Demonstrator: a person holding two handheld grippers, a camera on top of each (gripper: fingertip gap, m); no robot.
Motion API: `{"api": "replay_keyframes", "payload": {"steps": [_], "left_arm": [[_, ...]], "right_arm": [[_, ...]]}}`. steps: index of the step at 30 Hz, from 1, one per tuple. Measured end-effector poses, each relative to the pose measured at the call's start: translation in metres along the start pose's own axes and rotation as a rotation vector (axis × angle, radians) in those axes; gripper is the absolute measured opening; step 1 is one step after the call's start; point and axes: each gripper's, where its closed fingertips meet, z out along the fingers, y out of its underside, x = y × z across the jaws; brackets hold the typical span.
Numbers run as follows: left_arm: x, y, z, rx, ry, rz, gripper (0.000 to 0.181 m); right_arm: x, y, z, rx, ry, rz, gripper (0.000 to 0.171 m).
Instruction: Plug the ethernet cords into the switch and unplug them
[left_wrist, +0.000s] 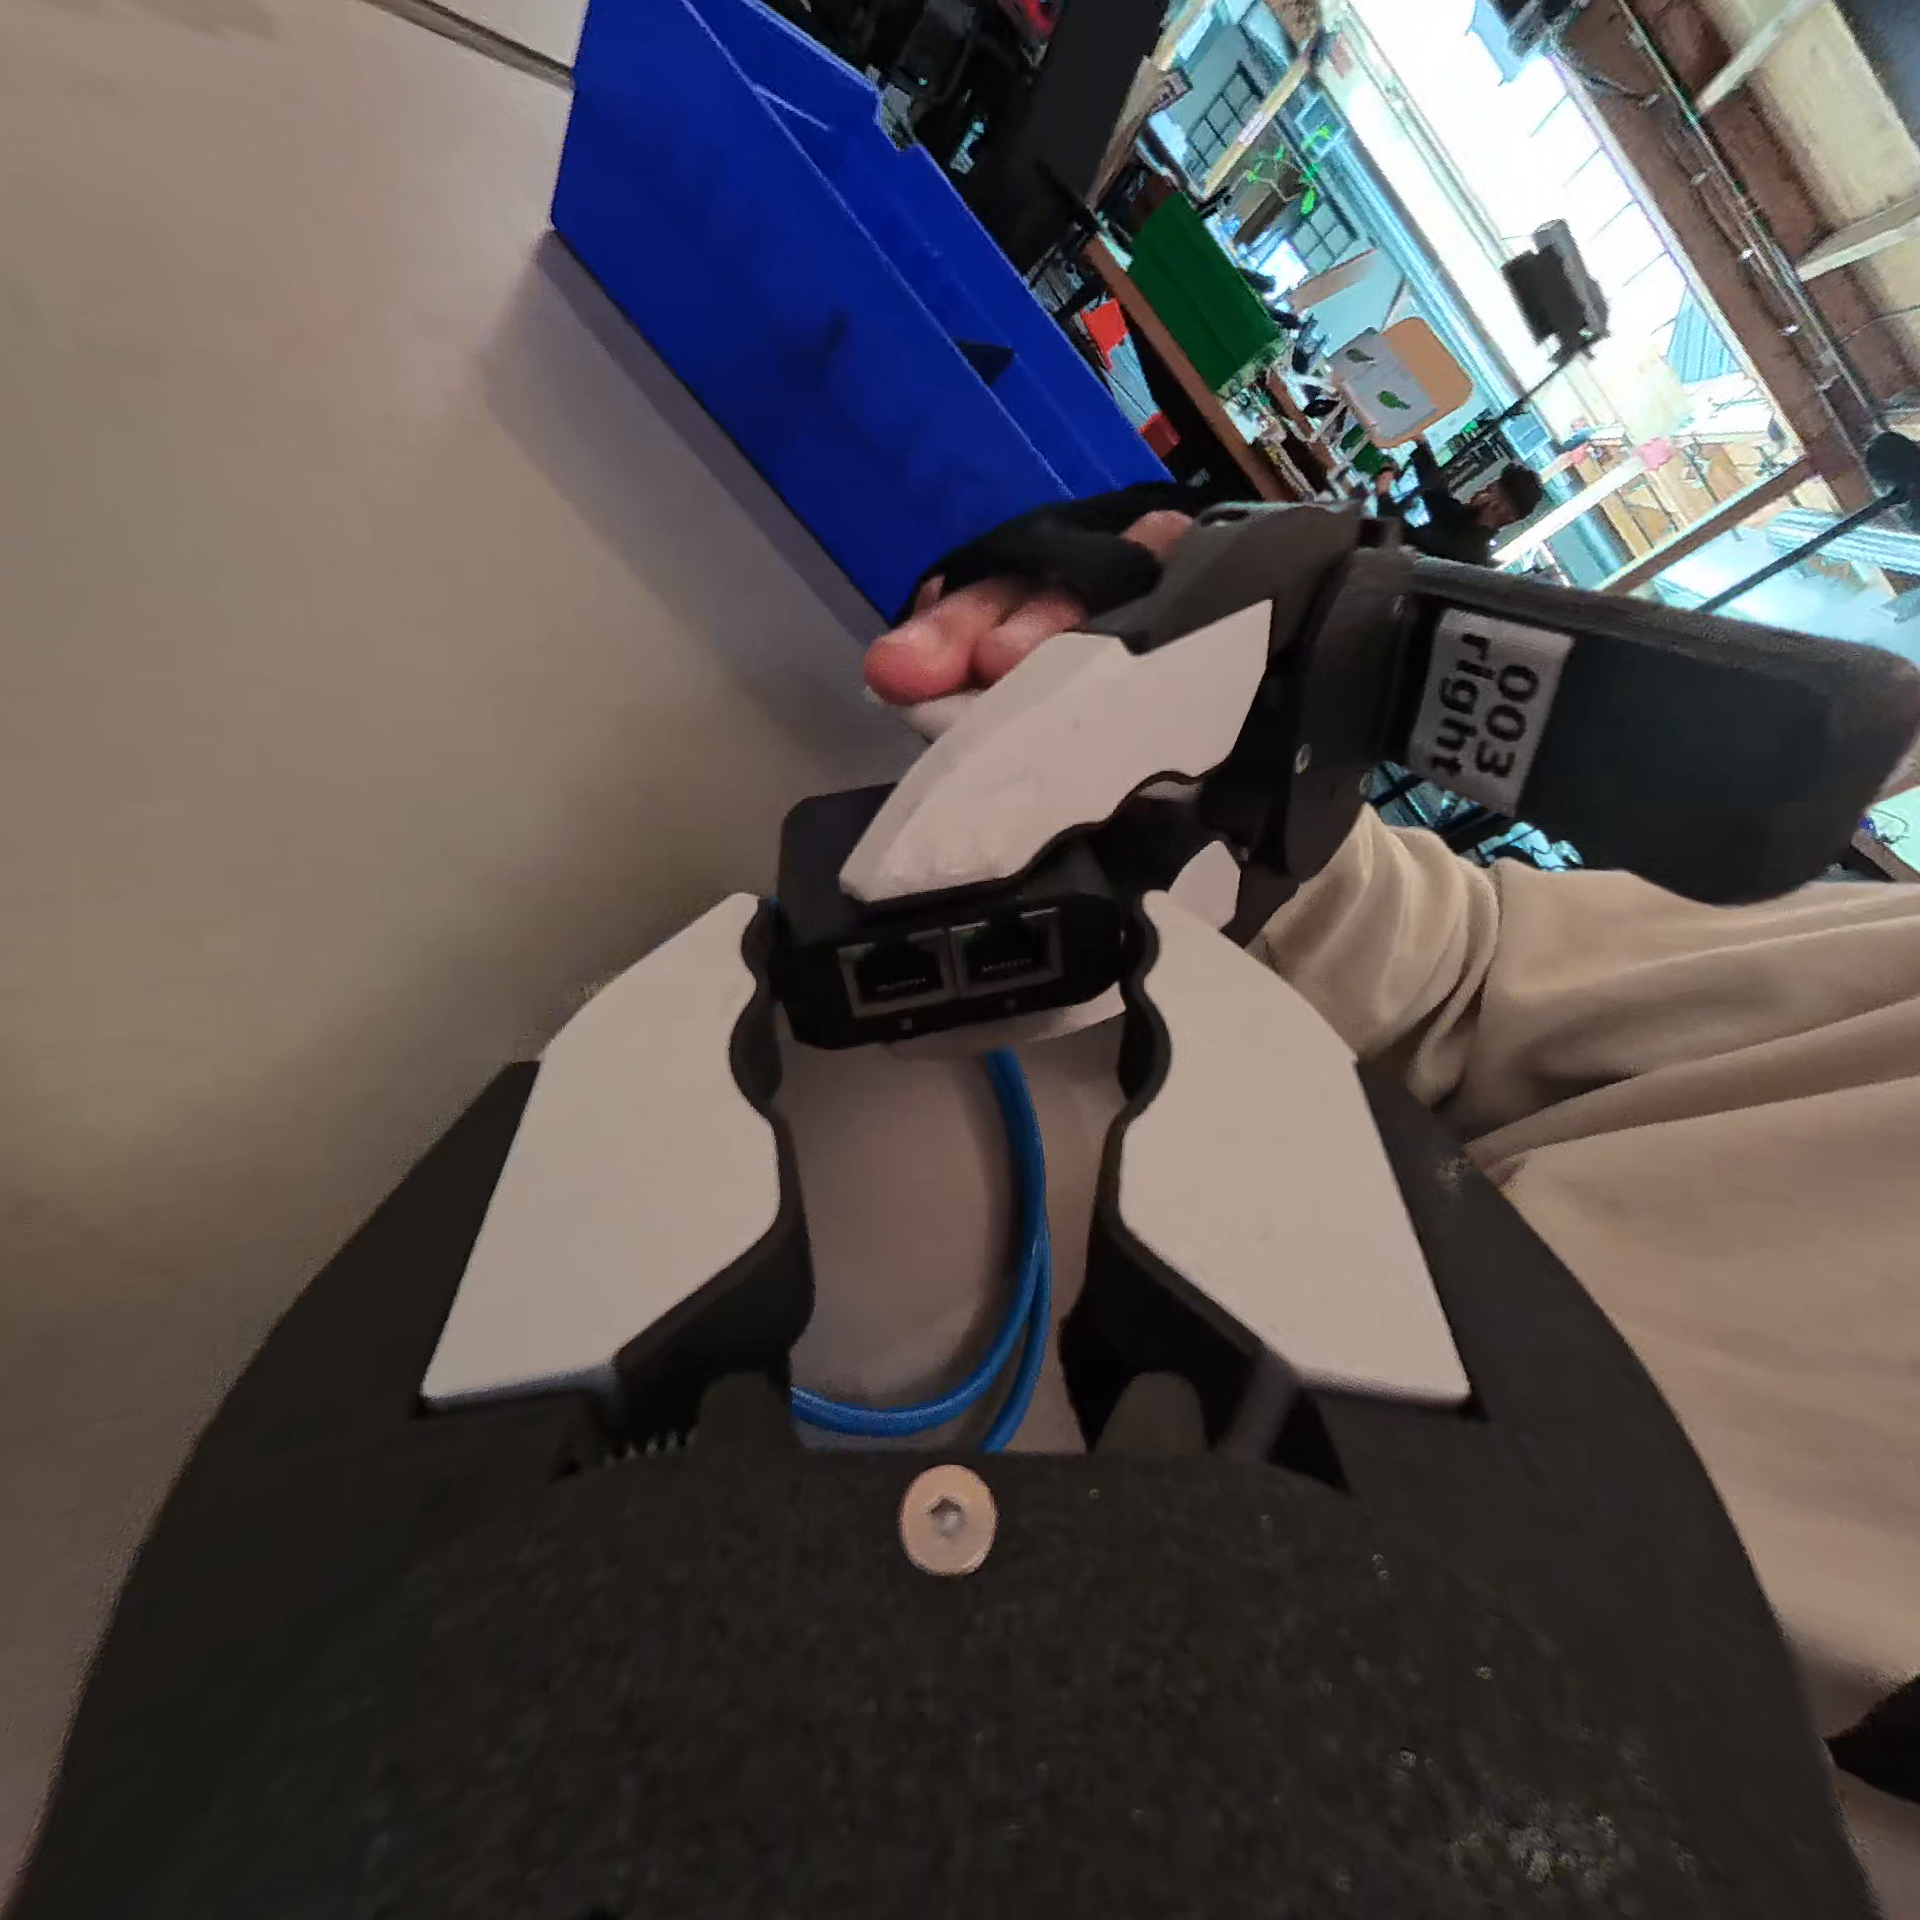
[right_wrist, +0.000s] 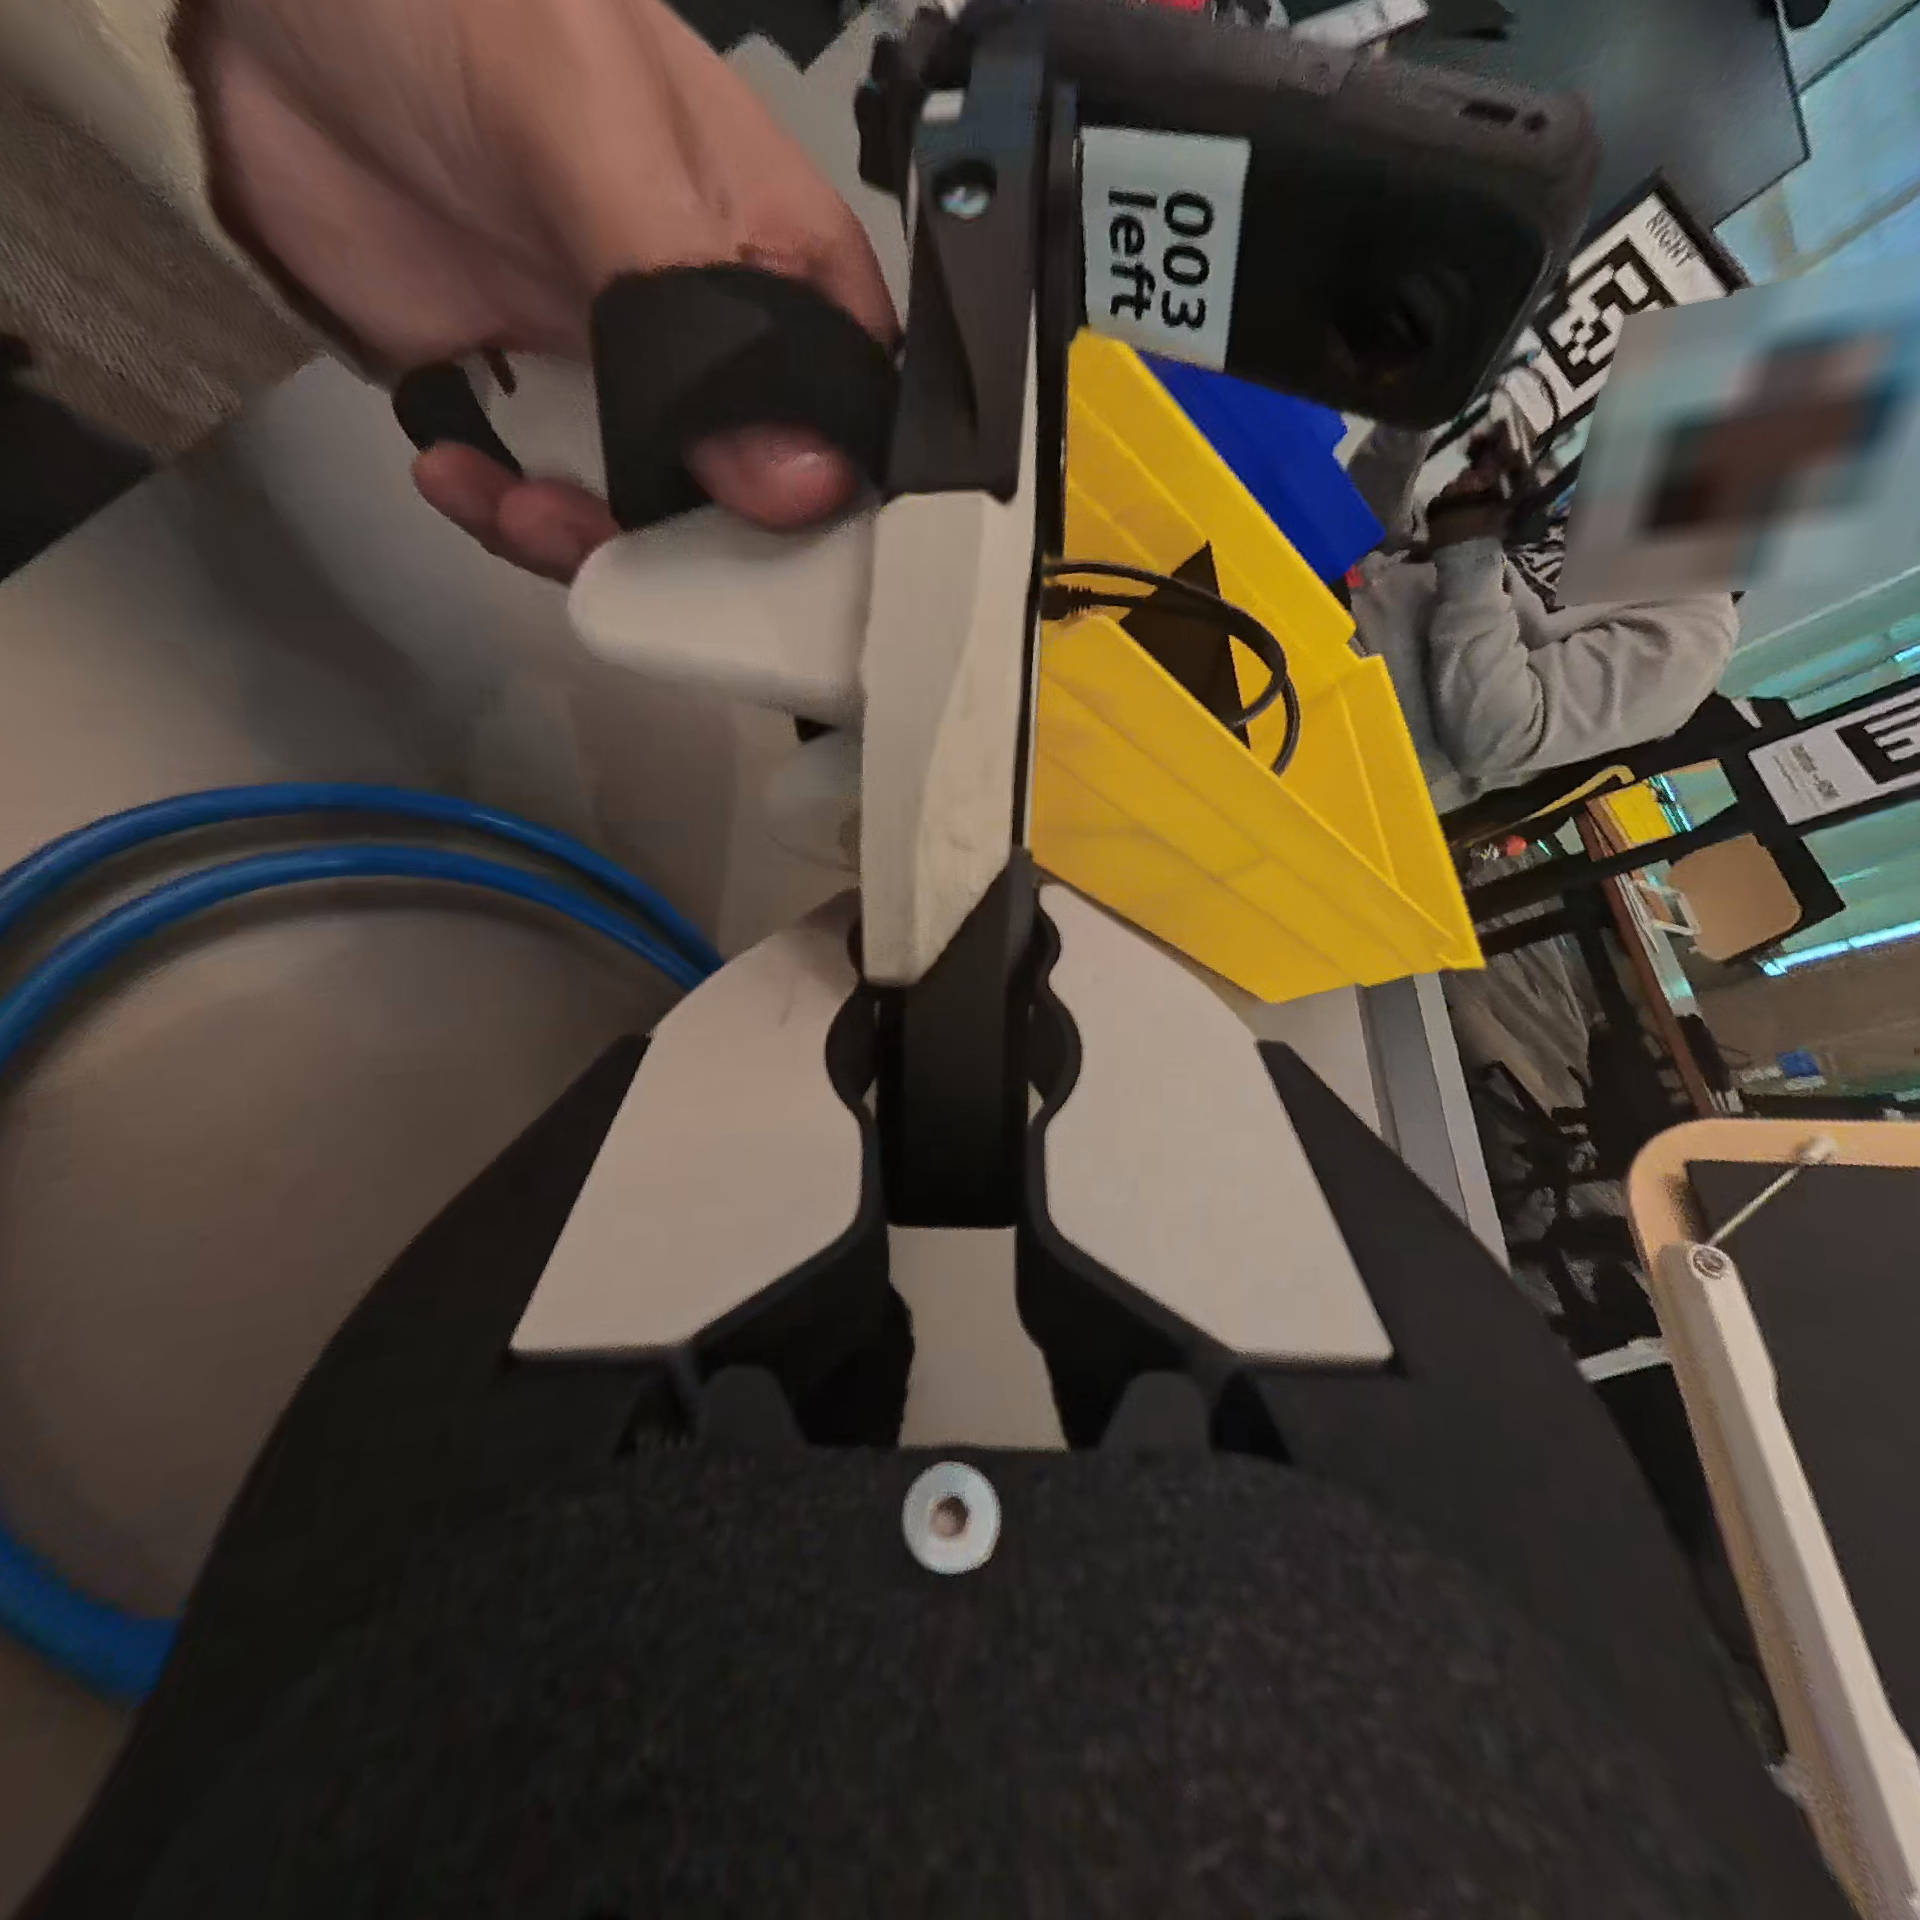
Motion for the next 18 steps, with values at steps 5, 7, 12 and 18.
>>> {"api": "replay_keyframes", "payload": {"steps": [5, 7, 12, 18], "left_arm": [[-0.018, 0.004, -0.005, -0.043, -0.170, 0.041, 0.062], [-0.024, 0.003, -0.010, -0.043, -0.222, 0.069, 0.062], [-0.029, 0.004, -0.010, -0.039, -0.272, 0.058, 0.062], [-0.031, 0.003, -0.009, -0.018, -0.329, 0.124, 0.063]], "right_arm": [[-0.002, 0.020, 0.007, -0.181, -0.017, 0.022, 0.028], [0.001, 0.025, 0.006, -0.219, 0.011, 0.013, 0.036], [-0.002, 0.036, 0.010, -0.274, 0.032, 0.012, 0.024], [0.003, 0.037, 0.011, -0.222, 0.083, -0.035, 0.024]]}}
